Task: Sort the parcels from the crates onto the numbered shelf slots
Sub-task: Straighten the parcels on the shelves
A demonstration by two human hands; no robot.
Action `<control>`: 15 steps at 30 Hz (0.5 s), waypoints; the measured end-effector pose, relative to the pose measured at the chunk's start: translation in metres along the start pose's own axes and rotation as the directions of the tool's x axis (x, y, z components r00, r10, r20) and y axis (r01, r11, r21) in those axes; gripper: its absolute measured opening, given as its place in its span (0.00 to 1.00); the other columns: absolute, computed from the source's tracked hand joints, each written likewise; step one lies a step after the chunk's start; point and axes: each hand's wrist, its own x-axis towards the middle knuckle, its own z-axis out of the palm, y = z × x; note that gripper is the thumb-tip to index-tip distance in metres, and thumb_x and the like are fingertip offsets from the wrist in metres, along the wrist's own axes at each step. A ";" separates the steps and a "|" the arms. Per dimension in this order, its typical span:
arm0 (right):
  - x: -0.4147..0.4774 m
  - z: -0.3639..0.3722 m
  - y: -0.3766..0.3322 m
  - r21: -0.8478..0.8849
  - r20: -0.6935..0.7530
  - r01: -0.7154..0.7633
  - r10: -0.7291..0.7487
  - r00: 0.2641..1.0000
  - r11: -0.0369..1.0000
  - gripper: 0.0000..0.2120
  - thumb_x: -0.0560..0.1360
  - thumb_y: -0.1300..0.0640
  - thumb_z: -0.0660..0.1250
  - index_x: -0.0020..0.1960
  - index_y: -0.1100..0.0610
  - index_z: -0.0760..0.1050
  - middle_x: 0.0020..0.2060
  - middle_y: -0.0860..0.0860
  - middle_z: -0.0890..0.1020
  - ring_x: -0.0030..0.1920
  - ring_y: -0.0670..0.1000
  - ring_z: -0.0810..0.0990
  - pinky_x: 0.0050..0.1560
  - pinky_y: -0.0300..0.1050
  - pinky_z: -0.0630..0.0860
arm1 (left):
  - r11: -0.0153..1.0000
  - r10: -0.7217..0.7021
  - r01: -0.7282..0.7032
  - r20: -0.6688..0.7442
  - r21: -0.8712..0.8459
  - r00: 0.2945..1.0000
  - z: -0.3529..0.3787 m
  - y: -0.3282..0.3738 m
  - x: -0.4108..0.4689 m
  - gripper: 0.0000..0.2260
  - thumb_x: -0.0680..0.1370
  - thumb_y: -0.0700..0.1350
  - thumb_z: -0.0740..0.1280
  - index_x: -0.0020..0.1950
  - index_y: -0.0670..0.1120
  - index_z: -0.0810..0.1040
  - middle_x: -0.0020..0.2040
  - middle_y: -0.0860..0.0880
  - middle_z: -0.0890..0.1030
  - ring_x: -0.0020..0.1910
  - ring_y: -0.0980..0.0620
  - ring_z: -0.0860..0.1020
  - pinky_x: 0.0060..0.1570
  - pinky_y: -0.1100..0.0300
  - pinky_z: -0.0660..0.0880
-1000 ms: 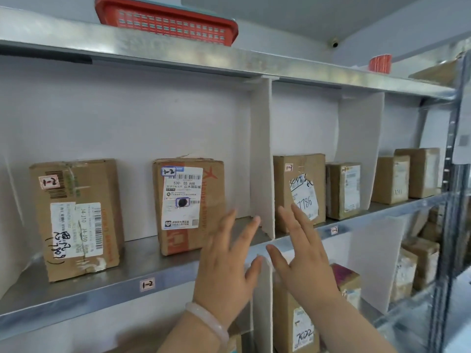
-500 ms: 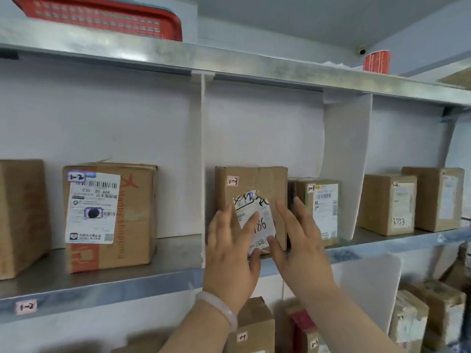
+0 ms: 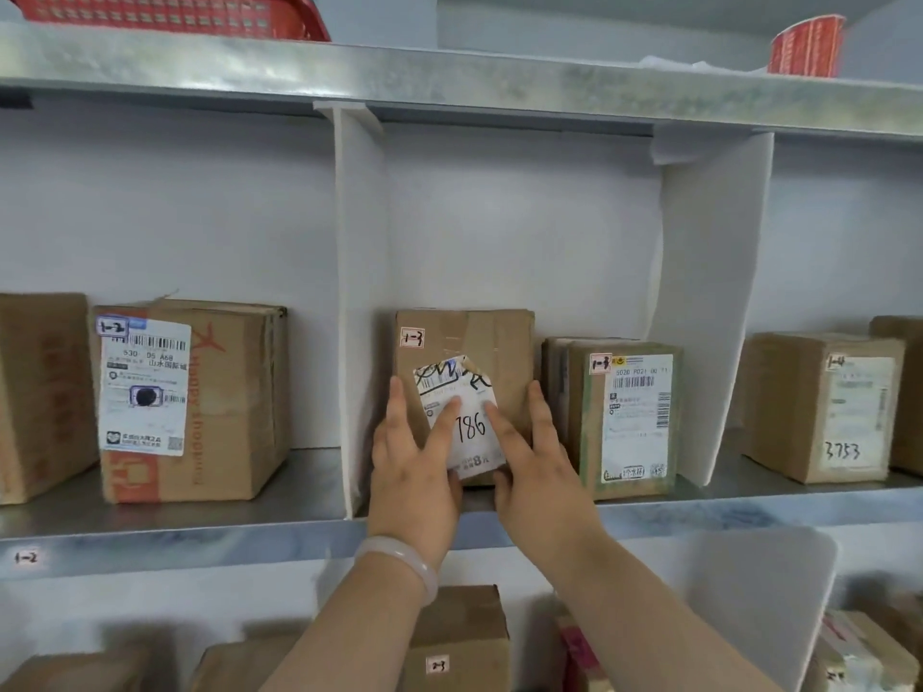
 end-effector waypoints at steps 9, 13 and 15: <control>-0.031 -0.051 0.033 0.034 -0.482 0.225 -0.181 0.858 0.974 0.24 0.76 0.65 0.60 0.70 0.51 0.70 0.71 0.51 0.68 0.71 0.49 0.66 0.69 0.37 0.63 | 0.961 0.266 -0.275 -0.170 -0.035 0.949 0.012 0.036 -0.010 0.33 0.69 0.38 0.75 0.72 0.52 0.72 0.78 0.40 0.57 0.75 0.36 0.59 0.68 0.38 0.66; -0.033 -0.073 0.052 0.019 -0.523 0.206 -0.166 0.836 0.978 0.25 0.73 0.72 0.65 0.67 0.55 0.72 0.68 0.55 0.71 0.70 0.48 0.66 0.71 0.39 0.61 | 0.933 0.351 -0.358 -0.117 -0.045 0.929 0.026 0.066 -0.012 0.31 0.72 0.42 0.73 0.74 0.53 0.70 0.79 0.42 0.56 0.78 0.40 0.56 0.72 0.42 0.62; -0.035 -0.077 0.061 0.029 -0.522 0.147 -0.111 0.846 0.989 0.28 0.73 0.71 0.67 0.69 0.53 0.70 0.69 0.53 0.69 0.70 0.48 0.65 0.71 0.36 0.58 | 0.938 0.337 -0.344 -0.118 -0.045 0.934 0.030 0.069 -0.012 0.30 0.72 0.42 0.73 0.73 0.53 0.71 0.78 0.42 0.58 0.77 0.41 0.59 0.72 0.42 0.63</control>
